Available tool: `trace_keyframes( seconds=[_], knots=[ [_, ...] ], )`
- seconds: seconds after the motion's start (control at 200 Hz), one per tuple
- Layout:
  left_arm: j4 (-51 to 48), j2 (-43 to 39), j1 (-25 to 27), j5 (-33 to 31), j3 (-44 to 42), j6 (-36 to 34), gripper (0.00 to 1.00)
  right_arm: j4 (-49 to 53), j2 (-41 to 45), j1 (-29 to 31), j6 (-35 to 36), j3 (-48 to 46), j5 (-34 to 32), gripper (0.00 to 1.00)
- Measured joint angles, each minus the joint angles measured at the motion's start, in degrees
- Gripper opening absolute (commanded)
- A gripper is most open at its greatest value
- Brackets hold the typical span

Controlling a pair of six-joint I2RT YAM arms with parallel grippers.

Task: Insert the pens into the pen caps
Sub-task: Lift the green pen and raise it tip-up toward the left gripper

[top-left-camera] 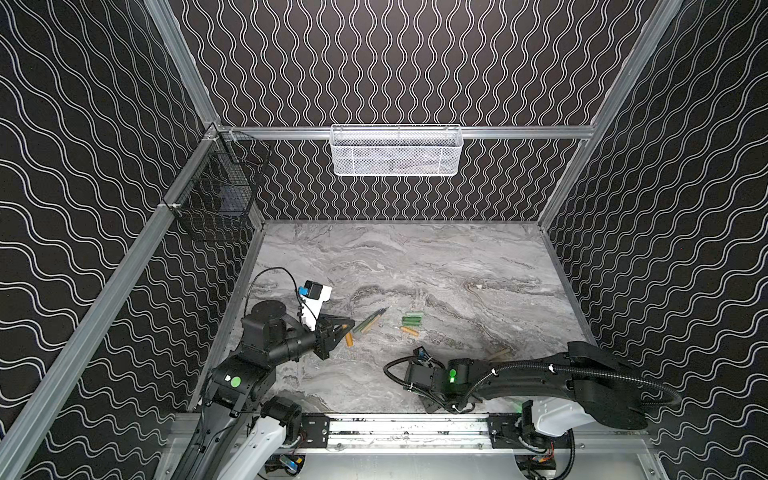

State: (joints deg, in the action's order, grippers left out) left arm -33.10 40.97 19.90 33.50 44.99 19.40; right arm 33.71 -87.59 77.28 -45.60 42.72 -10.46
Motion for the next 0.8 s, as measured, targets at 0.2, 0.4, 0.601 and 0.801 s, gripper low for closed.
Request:
trace_keyframes(
  seconds=[0.2, 0.4, 0.601, 0.801],
  knots=[
    [0.0, 0.2, 0.0, 0.2, 0.0, 0.0, 0.0, 0.2, -3.6, 0.5, 1.9, 3.3, 1.4, 0.11],
    [0.0, 0.8, 0.0, 0.9, 0.0, 0.0, 0.0, -1.2, -4.1, 0.6, 4.3, 4.7, 2.9, 0.07],
    [0.3, 1.2, 0.0, 2.6, -0.3, 0.0, 0.0, -6.8, 2.6, 0.7, 8.7, 4.4, 7.7, 0.04],
    [1.0, 1.0, 0.0, 4.1, -0.5, 0.0, 0.0, -15.8, 10.5, 0.7, 14.4, 3.8, 8.4, 0.01]
  ],
)
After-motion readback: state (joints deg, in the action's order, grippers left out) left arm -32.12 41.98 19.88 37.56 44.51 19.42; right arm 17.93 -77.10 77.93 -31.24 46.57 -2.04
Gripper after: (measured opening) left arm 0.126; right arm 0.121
